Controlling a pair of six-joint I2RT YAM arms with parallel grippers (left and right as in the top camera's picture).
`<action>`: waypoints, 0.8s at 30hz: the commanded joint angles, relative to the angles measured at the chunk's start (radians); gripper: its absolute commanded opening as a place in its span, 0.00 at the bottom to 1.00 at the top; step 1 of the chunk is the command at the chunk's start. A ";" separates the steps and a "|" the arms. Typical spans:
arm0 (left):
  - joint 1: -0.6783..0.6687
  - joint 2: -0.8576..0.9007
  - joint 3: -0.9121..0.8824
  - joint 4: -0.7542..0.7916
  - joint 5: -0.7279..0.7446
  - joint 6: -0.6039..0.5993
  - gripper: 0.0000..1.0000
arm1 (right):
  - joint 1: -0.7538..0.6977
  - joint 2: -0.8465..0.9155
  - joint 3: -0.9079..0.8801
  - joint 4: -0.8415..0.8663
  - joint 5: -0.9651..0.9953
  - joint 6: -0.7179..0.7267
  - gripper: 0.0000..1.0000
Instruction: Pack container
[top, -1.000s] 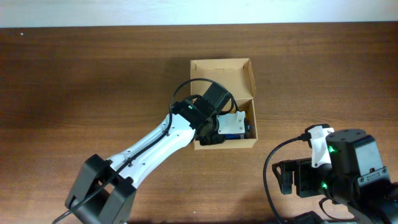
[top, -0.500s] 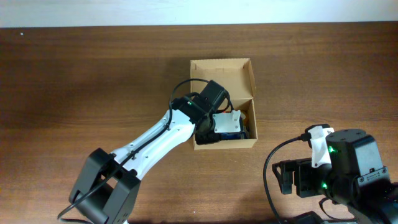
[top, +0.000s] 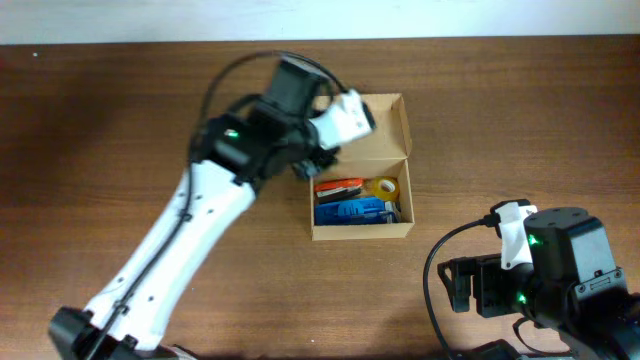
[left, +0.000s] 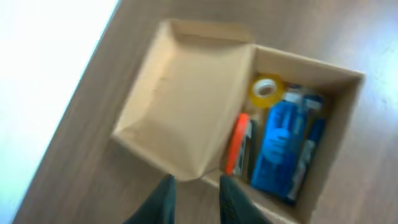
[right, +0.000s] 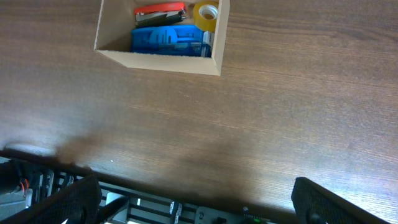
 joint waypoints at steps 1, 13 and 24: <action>0.108 -0.021 0.019 0.027 0.154 -0.098 0.15 | 0.006 -0.003 0.010 0.003 -0.001 -0.004 0.99; 0.395 0.111 0.019 0.101 0.338 -0.308 0.02 | 0.006 -0.001 0.010 0.004 0.010 -0.004 0.99; 0.396 0.398 0.019 0.214 0.342 -0.552 0.02 | 0.005 0.152 0.010 0.282 0.209 -0.004 0.86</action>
